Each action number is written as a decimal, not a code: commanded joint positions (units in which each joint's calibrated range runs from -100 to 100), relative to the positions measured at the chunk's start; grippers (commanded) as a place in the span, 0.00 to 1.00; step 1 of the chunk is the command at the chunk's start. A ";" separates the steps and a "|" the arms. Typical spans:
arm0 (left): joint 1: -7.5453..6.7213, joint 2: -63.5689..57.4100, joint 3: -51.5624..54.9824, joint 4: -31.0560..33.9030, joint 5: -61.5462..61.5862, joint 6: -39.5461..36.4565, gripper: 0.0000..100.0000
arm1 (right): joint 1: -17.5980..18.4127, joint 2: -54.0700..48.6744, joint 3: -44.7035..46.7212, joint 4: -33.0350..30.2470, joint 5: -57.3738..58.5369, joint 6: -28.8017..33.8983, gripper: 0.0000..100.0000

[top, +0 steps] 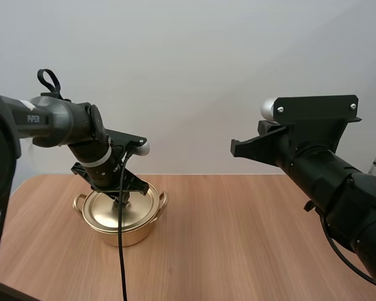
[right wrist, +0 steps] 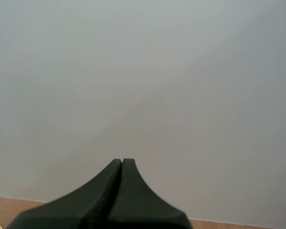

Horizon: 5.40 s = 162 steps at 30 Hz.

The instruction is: Open the pot, put the car inside, and close it

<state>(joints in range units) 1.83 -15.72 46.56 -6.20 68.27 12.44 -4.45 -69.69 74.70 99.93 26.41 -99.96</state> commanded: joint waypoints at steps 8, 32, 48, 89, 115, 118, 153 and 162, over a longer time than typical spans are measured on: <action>0.02 -0.03 0.04 0.10 -0.60 -0.42 0.62 | -0.03 -0.05 0.00 0.07 -0.02 -0.04 0.00; 0.02 -21.23 11.25 -4.83 -52.41 -3.02 0.72 | -0.03 -0.05 0.00 -0.34 -0.02 -0.04 0.00; 0.02 -54.55 35.98 -14.10 -90.62 -3.02 0.72 | -0.03 -0.05 0.00 -0.44 -1.86 -0.04 0.00; 0.33 -84.28 53.44 -20.00 -52.95 -6.04 0.61 | -1.04 -0.05 0.00 -4.68 -3.08 -0.04 0.00; 0.57 -84.28 53.44 -16.81 -56.52 -6.04 0.61 | -1.04 -0.05 0.00 -4.68 -3.08 -0.04 0.00; 0.57 -84.28 53.44 -14.46 -56.23 -6.04 0.61 | -1.04 -0.05 0.00 -4.68 -3.08 -0.04 0.00; 0.57 -84.28 53.44 3.44 -56.61 -6.04 0.61 | -1.04 -4.39 13.10 -5.95 -23.03 -0.04 0.00; 0.57 -84.28 53.44 3.44 -56.61 -6.04 0.61 | 0.85 -20.03 25.30 -5.11 -23.03 -0.04 0.00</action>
<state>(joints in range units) 2.35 -100.00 100.00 -2.79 11.73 6.40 -3.84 -85.40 97.81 94.78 3.26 -99.96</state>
